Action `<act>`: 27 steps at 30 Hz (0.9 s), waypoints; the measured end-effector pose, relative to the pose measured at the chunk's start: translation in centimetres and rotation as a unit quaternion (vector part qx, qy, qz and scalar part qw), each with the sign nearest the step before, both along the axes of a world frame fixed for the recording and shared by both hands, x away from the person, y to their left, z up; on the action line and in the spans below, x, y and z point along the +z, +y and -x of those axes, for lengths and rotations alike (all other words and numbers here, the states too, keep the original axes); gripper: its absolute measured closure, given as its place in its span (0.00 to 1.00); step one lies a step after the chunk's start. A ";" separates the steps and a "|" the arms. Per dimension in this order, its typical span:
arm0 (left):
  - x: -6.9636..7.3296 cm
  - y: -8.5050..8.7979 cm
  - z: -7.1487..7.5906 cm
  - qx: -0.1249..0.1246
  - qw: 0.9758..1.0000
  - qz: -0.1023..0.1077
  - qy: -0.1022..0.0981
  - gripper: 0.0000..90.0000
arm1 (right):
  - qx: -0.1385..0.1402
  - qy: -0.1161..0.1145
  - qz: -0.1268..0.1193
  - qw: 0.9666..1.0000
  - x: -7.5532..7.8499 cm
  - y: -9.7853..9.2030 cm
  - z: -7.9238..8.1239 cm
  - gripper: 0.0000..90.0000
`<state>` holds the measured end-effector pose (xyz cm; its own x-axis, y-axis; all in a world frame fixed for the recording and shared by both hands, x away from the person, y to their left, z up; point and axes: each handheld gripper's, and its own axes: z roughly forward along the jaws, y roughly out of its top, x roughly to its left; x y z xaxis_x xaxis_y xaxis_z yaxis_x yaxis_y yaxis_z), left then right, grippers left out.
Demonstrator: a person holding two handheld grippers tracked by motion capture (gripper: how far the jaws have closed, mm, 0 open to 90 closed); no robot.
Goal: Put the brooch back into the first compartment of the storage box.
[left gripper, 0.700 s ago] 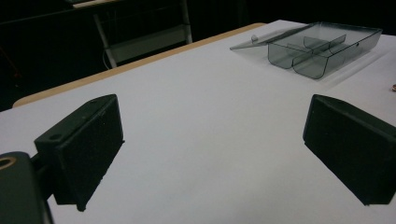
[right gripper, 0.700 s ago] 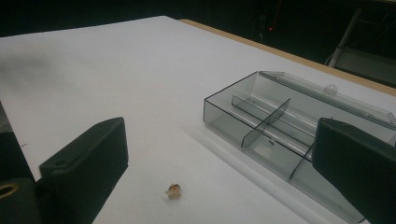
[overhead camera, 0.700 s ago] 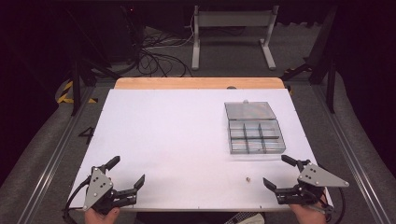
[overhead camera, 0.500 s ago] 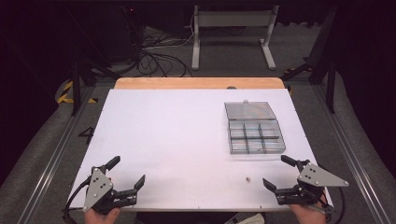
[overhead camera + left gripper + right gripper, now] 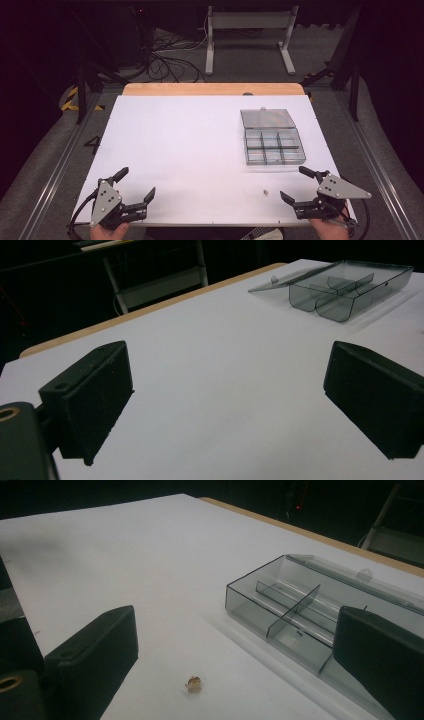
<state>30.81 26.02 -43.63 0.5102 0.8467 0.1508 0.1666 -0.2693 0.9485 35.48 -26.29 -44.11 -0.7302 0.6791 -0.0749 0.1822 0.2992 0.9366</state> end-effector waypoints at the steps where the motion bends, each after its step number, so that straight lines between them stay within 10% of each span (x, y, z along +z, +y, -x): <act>1: 0.0 0.0 0.0 0.000 1.000 0.000 -0.001 0.07 | 0.001 0.000 0.000 1.000 0.0 0.0 0.0 0.05; 27: 0.0 -0.1 0.0 0.002 1.000 -0.002 0.001 0.07 | 0.001 0.027 0.026 0.999 2.0 1.2 -2.4 0.06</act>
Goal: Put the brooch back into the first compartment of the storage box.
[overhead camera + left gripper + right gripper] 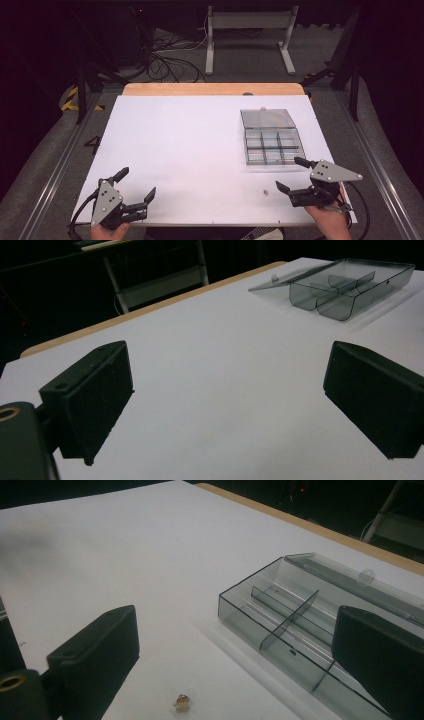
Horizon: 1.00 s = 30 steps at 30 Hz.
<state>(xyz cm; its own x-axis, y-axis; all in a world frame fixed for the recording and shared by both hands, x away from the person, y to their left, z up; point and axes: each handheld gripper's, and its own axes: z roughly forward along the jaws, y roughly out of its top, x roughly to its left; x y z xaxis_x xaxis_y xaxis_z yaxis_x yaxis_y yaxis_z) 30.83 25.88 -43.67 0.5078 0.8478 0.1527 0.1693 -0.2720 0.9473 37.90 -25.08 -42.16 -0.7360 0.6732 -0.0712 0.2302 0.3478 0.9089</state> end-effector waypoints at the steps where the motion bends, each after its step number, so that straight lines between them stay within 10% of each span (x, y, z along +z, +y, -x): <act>1: 0.0 0.0 0.0 0.000 1.000 0.000 0.000 0.07 | -0.001 0.001 0.000 1.000 0.1 0.0 -0.1 0.06; 30: 0.0 0.0 0.0 0.003 1.000 -0.002 -0.002 0.07 | 0.017 0.004 0.018 1.000 1.2 3.1 -3.4 0.03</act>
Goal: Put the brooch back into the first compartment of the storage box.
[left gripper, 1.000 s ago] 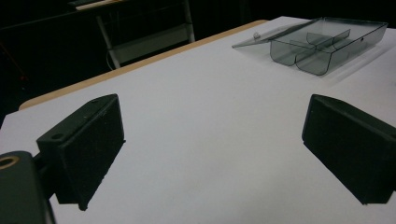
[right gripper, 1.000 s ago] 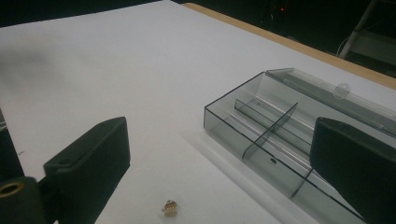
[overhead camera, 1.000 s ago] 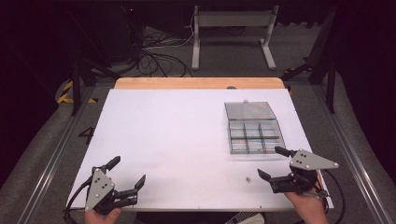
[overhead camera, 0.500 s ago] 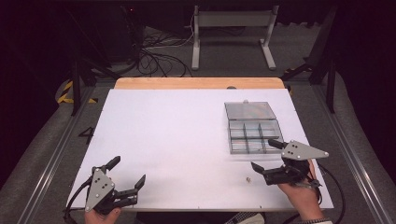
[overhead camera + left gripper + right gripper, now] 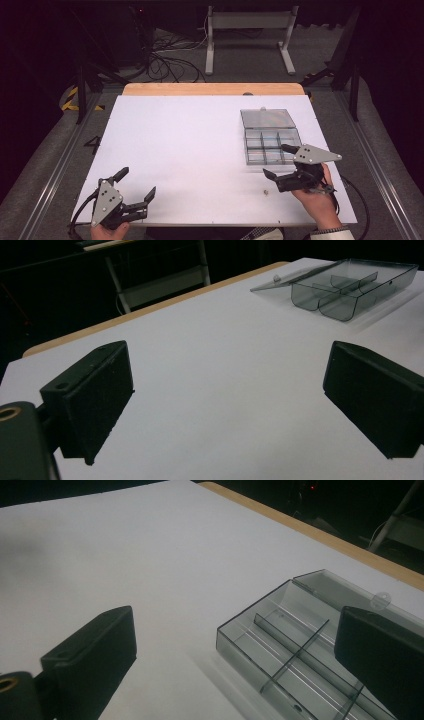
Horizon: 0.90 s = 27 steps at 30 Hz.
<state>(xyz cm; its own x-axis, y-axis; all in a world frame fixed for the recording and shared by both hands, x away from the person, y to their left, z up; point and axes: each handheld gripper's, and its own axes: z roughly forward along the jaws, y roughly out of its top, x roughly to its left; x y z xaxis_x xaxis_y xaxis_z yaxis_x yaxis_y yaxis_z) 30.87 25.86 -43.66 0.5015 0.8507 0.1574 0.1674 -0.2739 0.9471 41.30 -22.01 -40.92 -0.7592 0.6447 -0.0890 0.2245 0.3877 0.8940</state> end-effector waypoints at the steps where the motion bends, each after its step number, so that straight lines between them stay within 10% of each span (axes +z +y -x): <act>1: 0.0 0.0 0.0 0.000 1.000 0.001 0.002 0.07 | 0.001 0.001 0.000 1.000 0.0 0.1 -0.1 0.03; 27: 0.0 0.0 0.0 -0.002 1.000 -0.001 0.001 0.07 | 0.020 0.078 0.087 0.993 0.2 1.6 -1.1 0.19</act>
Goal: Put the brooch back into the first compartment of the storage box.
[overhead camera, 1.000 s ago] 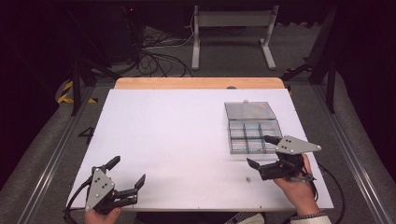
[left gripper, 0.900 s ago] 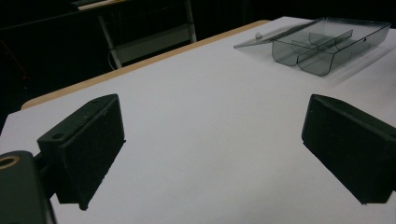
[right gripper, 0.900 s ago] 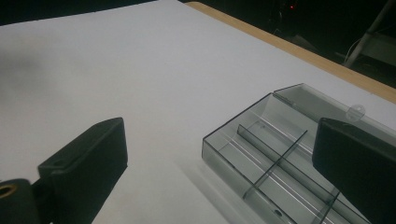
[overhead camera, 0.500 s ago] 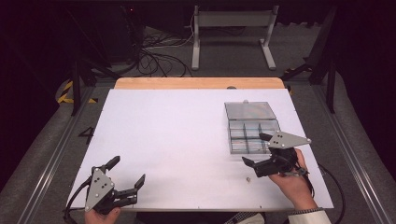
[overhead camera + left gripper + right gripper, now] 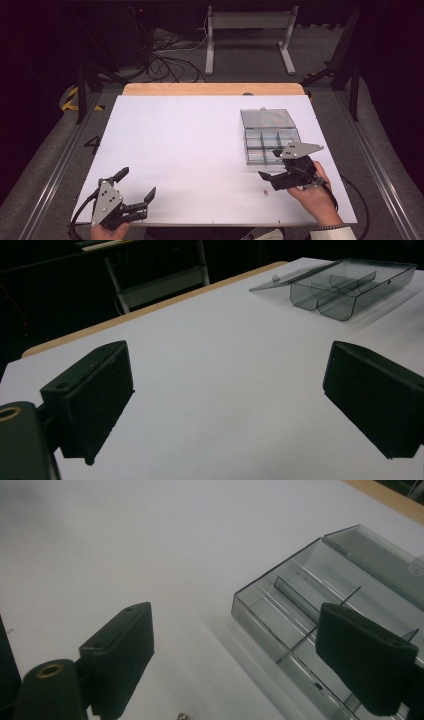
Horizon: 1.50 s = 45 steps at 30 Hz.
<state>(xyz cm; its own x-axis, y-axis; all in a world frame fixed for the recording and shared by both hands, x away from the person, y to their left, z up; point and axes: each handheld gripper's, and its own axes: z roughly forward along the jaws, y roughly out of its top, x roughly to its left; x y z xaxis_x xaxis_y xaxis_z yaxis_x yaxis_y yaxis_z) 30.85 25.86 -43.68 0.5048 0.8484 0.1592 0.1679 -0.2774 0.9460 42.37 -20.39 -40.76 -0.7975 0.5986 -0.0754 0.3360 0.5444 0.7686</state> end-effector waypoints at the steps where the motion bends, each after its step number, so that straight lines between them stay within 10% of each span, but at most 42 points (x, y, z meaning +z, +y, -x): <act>1: 0.0 0.0 0.0 0.000 1.000 0.000 0.000 0.07 | 0.001 0.003 0.007 1.000 0.0 0.0 0.0 0.21; 18: 0.0 0.0 0.0 -0.001 1.000 0.002 0.001 0.07 | 0.020 0.076 0.087 0.993 -1.7 1.0 -0.2 0.34; 45: 0.0 -0.1 0.0 0.000 1.000 0.000 0.004 0.08 | 0.036 0.124 0.175 0.976 -3.2 2.4 0.1 0.49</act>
